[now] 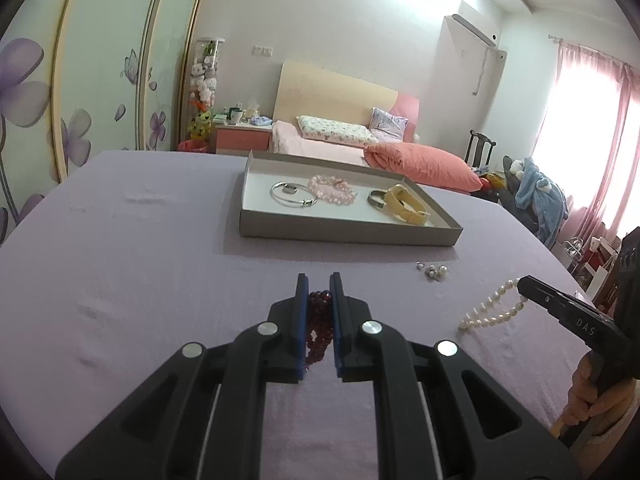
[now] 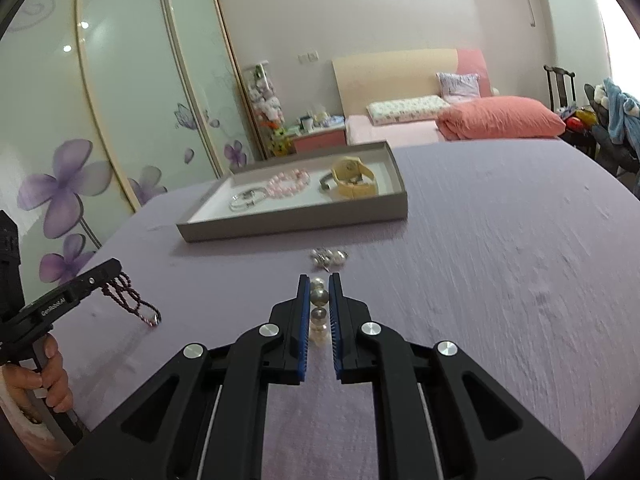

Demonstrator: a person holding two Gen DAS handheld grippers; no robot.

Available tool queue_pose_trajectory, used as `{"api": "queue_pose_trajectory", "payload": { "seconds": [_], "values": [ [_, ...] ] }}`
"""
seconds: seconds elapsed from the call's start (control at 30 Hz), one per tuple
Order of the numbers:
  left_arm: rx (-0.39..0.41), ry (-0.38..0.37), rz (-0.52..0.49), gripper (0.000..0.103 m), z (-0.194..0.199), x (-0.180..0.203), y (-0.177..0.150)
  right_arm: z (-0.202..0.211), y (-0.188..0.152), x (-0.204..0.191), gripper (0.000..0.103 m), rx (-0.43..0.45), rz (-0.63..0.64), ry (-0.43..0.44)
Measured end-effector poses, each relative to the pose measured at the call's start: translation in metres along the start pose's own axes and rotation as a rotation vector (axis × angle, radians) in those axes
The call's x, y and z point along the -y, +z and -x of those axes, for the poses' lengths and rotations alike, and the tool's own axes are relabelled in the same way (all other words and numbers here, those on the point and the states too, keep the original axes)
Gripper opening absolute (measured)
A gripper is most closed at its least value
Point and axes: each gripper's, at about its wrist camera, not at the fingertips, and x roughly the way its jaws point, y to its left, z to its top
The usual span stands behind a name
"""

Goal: Organize jewelry
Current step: 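Carry the pearl bracelet and red necklace over the tray with both tools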

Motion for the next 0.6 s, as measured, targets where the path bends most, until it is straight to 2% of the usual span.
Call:
{"api": "queue_pose_trajectory", "payload": {
  "seconds": [0.3, 0.6],
  "values": [
    [0.023, -0.019, -0.003, 0.011, 0.012, 0.009, 0.000, 0.020, 0.007, -0.005, 0.010, 0.110, 0.017, 0.047],
    [0.043, -0.034, -0.016, 0.011, 0.020, 0.019, -0.002, 0.023, 0.008, -0.008, 0.010, 0.130, 0.021, 0.062]
  ]
}}
